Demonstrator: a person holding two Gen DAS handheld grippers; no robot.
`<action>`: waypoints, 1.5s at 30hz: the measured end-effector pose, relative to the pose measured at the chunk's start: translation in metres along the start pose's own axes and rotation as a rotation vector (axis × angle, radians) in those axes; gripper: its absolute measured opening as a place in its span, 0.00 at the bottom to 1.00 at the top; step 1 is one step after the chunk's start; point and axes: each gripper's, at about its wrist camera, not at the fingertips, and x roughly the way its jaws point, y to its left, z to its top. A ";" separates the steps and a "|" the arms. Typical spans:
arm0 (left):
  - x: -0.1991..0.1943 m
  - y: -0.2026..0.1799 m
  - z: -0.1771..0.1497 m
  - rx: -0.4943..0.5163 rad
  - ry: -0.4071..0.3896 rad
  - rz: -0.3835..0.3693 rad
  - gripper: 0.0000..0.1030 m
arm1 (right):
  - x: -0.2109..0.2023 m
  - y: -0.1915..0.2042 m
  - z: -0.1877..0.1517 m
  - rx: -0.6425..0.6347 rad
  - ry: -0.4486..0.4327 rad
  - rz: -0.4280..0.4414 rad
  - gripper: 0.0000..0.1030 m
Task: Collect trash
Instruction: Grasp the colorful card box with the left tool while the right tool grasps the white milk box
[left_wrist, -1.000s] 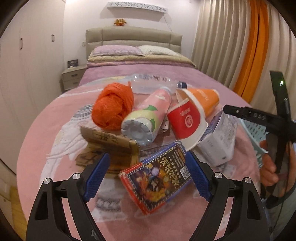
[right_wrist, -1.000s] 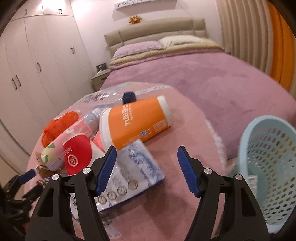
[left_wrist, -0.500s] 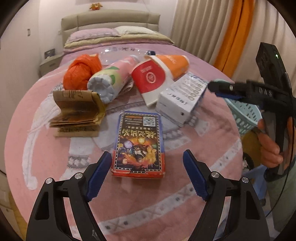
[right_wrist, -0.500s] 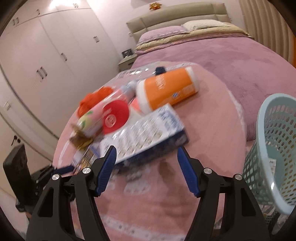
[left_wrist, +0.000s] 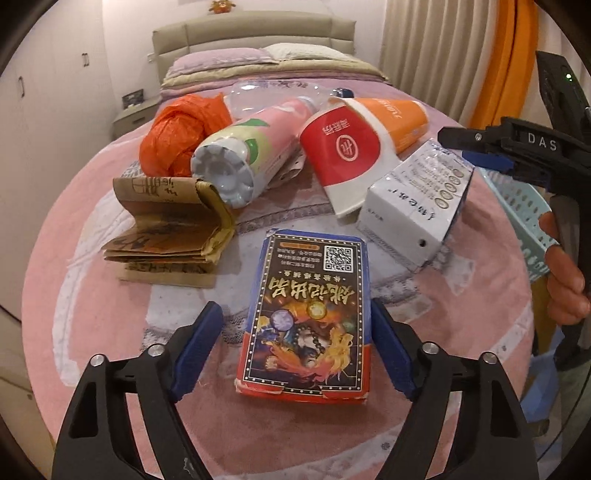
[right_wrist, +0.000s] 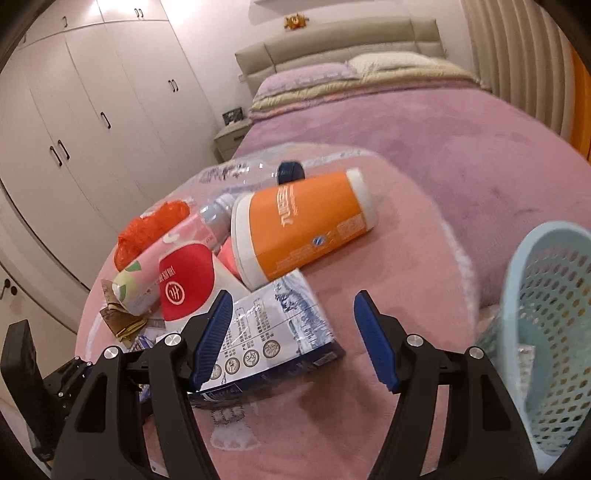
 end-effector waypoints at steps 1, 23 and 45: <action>-0.001 0.000 0.000 0.000 -0.002 0.000 0.66 | 0.002 0.000 -0.002 0.001 0.015 0.013 0.63; -0.028 0.022 -0.019 -0.143 -0.070 0.048 0.57 | -0.058 0.084 -0.093 -0.310 0.066 0.070 0.68; -0.025 0.020 -0.022 -0.166 -0.077 0.061 0.57 | 0.030 0.113 -0.066 -0.594 0.196 0.099 0.66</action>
